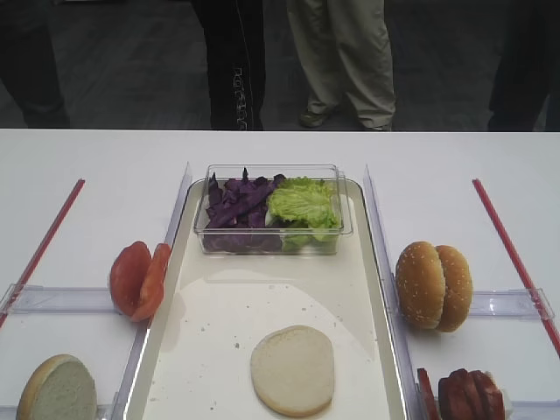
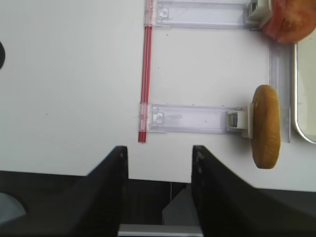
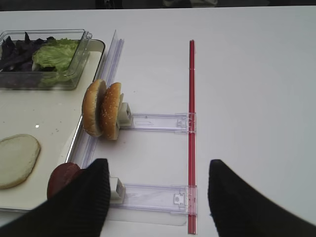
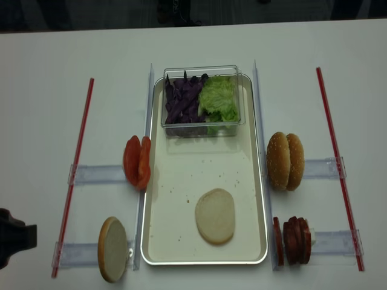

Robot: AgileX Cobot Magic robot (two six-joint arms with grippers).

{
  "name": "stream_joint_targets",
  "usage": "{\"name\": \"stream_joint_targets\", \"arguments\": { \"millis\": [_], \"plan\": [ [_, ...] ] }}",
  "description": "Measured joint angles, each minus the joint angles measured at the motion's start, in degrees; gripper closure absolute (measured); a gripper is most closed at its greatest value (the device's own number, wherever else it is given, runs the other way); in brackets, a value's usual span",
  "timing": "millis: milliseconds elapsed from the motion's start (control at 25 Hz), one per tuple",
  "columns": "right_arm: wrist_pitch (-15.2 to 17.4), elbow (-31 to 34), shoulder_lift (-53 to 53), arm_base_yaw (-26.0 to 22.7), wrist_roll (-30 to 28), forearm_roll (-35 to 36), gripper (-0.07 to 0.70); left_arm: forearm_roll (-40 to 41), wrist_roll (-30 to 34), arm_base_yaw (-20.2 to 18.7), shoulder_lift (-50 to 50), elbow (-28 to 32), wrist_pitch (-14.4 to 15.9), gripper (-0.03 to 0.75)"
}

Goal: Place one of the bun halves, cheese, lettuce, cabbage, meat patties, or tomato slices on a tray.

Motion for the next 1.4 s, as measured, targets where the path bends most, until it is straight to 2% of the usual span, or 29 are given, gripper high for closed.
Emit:
{"name": "stream_joint_targets", "arguments": {
  "millis": [240,400,640,880,1400],
  "plan": [
    [0.00,0.00,0.00,0.00,0.00,0.00,0.169,0.20,0.00,0.00,-7.01,4.98,-0.28,0.423],
    [0.00,0.00,0.00,0.00,0.00,0.00,0.169,1.27,0.00,0.00,-12.13,7.72,-2.33,0.425],
    [0.00,0.00,0.00,0.00,0.00,0.00,0.169,1.65,0.00,0.00,-18.37,10.34,-3.22,0.426],
    [0.00,0.00,0.00,0.00,0.00,0.00,0.169,1.65,0.00,0.00,-22.38,11.39,-4.23,0.426],
    [0.00,0.00,0.00,0.00,0.00,0.00,0.169,1.92,0.00,0.00,-28.32,11.50,-4.36,0.426]
  ]
}}
